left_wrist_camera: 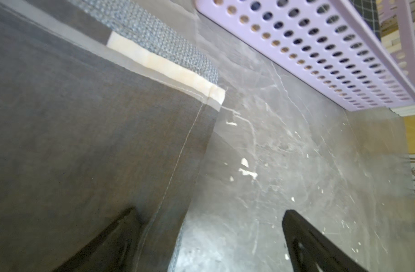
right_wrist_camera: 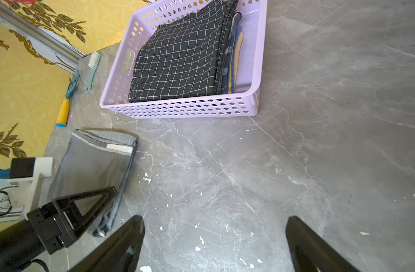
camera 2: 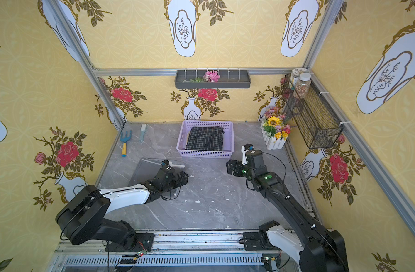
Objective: Put the folded pillowcase in the basket
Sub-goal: Move the pillowcase to the center of the board.
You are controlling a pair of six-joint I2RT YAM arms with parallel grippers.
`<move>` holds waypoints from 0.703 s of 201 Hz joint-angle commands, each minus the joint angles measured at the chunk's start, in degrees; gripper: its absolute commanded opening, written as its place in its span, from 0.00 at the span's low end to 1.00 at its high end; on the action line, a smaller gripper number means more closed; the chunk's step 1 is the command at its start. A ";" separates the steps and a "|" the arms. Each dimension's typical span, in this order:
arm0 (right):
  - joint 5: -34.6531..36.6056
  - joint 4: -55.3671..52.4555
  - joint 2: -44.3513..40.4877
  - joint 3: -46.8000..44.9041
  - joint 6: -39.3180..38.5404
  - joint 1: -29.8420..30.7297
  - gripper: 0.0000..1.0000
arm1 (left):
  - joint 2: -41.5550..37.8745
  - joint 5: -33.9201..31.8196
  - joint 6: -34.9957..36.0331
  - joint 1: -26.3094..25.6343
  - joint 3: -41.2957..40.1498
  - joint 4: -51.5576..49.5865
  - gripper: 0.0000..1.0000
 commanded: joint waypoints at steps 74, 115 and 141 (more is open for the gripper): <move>-1.64 -2.91 -7.11 -2.48 1.70 -5.69 0.97 | 14.48 3.41 -6.71 -14.26 11.91 -0.42 0.99; -0.12 -6.17 -9.61 -3.02 0.27 -5.83 0.97 | 18.23 4.12 -6.76 -17.58 17.20 2.83 0.99; -0.11 -7.75 -10.56 -3.29 -0.62 -5.87 0.97 | 17.13 4.39 -6.63 -18.11 17.73 6.71 0.99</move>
